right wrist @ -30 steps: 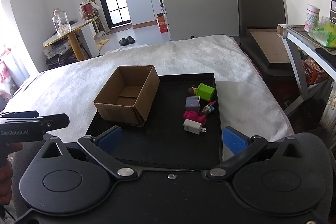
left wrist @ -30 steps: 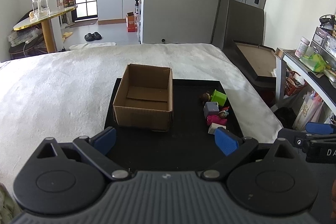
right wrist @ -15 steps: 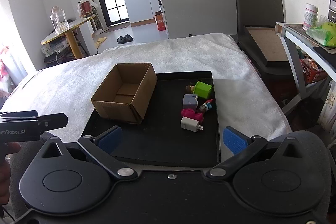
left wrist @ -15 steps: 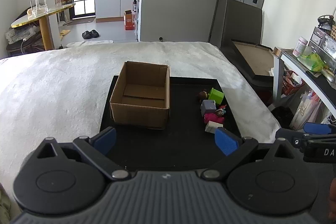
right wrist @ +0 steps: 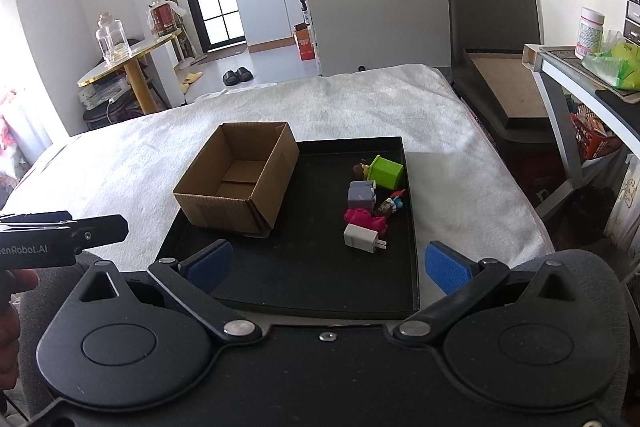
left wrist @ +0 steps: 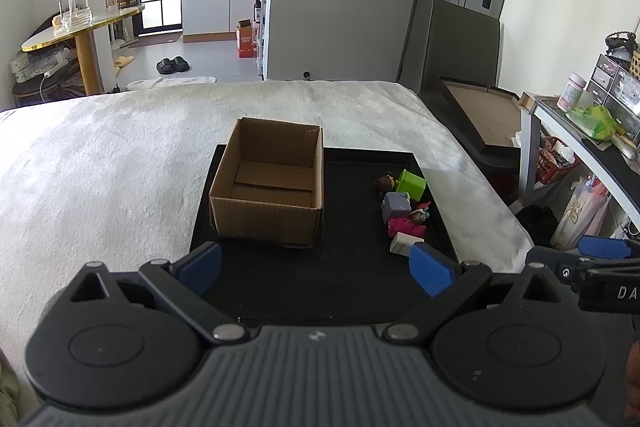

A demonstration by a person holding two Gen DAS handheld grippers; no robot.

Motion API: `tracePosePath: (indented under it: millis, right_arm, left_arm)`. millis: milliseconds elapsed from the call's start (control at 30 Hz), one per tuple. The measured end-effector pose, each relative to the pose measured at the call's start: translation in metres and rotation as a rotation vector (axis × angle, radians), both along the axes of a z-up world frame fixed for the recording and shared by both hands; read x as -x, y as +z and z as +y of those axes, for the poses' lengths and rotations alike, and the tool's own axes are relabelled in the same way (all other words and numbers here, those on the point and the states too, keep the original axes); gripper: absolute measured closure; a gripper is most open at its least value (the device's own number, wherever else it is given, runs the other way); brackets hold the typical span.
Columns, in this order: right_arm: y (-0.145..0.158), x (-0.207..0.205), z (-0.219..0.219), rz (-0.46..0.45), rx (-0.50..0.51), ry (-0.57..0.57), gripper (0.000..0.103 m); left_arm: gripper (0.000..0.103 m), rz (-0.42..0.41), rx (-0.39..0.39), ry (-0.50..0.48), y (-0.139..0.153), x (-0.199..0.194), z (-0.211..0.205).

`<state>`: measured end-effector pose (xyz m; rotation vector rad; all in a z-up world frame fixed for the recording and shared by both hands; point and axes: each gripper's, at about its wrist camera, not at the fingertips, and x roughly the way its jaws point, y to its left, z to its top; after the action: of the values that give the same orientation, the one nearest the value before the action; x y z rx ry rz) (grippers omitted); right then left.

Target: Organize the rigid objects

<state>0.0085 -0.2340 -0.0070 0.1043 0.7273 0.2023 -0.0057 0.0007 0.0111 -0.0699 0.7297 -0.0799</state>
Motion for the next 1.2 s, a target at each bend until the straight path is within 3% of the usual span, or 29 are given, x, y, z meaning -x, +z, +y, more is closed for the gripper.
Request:
tracePosePath:
  millis: [700,1200]
  right_arm:
    - [0.0,-0.004,0.003,0.0,-0.02,0.004,0.0]
    - [-0.025,-0.032,0.004,0.034,-0.053,-0.01,0.0]
  left_arm:
    - [0.003,0.003,0.003,0.003,-0.003,-0.004,0.0]
    - [0.003,0.063,-0.027,0.003,-0.023,-0.031,0.007]
